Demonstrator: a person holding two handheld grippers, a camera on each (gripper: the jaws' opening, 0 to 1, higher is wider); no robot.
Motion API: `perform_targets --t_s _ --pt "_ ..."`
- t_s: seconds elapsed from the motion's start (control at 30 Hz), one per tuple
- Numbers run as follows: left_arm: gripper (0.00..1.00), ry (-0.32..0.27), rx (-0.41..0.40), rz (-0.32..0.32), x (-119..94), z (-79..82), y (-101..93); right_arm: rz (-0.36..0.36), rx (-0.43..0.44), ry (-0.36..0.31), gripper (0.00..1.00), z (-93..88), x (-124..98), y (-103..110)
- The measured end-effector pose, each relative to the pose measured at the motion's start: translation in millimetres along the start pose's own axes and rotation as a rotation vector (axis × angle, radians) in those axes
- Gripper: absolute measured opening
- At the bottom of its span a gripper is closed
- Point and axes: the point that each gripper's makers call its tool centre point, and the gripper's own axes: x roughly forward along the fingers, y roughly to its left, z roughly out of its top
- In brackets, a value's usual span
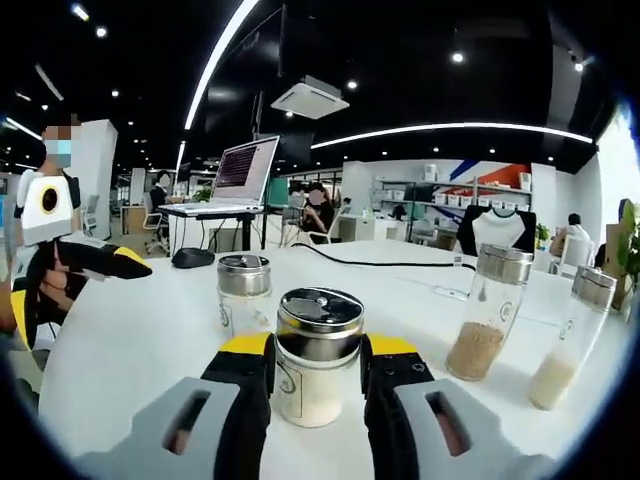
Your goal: Rotate the seasoning bottle until the label or dispensing opening points toward the visible target arrow and the bottle remains upright within the marked orientation range
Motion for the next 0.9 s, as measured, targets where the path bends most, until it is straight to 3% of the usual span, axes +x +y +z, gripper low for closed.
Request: perform_targets --t_s 0.13,0.23,0.37,0.5,0.57,0.9 --pt "0.99 -0.004 -0.002 0.003 -1.1 0.9 1.4 0.011 0.003 -0.068 0.45 21.3 -16.3 5.3" --pt "0.99 -0.005 -0.009 0.003 -0.3 0.7 2.4 -0.022 -0.074 -0.099 0.45 38.8 -27.8 1.1" --pt "1.0 -0.006 -0.011 -0.007 0.5 0.1 -2.0 -0.027 -0.053 -0.114 0.46 51.3 -33.7 -8.1" --pt "1.0 -0.017 -0.006 -0.021 -1.2 4.1 -5.1 -0.115 0.003 -0.086 0.5 46.4 -36.7 -34.7" --pt "1.0 -0.026 -0.006 -0.018 -2.5 6.4 -3.1 -0.146 0.051 -0.106 0.52 46.9 -37.0 -46.8" --pt "1.0 -0.032 -0.016 -0.018 -2.7 6.5 -1.1 -0.269 0.018 -0.035 0.55 27.5 -22.4 -99.5"
